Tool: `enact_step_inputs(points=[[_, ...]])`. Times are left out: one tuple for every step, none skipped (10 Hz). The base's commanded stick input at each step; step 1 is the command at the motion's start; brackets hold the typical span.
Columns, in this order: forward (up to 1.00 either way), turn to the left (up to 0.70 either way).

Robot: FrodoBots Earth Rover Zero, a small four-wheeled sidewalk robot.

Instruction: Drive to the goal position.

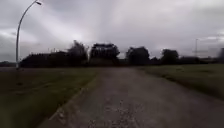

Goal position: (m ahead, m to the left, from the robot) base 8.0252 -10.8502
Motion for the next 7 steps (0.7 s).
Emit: enact_step_inputs(points=[[0.70,0.00],[0.70,0.00],[0.70,0.00],[0.70,0.00],[0.70,0.00],[0.70,0.00],[0.70,0.00]])
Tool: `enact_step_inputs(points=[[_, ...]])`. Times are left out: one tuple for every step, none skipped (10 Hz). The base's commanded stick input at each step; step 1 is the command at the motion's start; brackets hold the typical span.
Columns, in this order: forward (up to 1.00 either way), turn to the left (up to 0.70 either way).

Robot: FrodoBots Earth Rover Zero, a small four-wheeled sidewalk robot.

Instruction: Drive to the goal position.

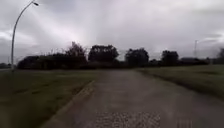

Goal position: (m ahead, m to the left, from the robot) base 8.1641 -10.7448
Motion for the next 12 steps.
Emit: enact_step_inputs(points=[[0.70,0.00],[0.70,0.00],[0.70,0.00],[0.70,0.00],[0.70,0.00],[0.70,0.00],[0.70,0.00],[0.70,0.00],[0.70,0.00],[0.70,0.00],[0.70,0.00],[0.70,0.00]])
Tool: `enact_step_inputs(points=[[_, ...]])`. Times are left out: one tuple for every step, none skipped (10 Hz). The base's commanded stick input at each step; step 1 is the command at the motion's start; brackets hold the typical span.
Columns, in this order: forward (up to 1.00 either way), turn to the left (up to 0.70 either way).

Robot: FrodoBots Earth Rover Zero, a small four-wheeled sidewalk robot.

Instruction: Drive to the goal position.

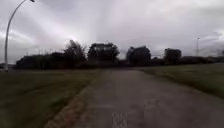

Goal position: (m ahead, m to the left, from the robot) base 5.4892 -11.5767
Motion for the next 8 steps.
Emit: enact_step_inputs(points=[[0.70,0.00],[0.70,0.00],[0.70,-0.10],[0.70,-0.27],[0.70,-0.27],[0.70,-0.10],[0.70,0.00],[0.70,0.00]])
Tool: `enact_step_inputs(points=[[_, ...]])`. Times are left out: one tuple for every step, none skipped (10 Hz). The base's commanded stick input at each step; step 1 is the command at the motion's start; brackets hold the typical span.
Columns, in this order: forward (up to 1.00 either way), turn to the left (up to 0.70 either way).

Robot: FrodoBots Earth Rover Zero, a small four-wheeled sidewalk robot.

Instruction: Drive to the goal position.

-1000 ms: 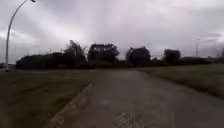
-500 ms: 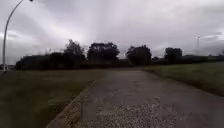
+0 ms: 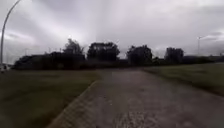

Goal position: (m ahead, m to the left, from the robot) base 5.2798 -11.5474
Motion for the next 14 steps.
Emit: enact_step_inputs(points=[[0.70,0.00],[0.70,0.00],[0.70,0.00],[0.70,0.00],[0.70,0.00],[0.70,0.00],[0.70,0.00],[0.70,-0.35],[0.70,-0.35],[0.70,-0.35],[0.70,-0.35],[0.70,0.00],[0.70,0.00],[0.70,0.00]])
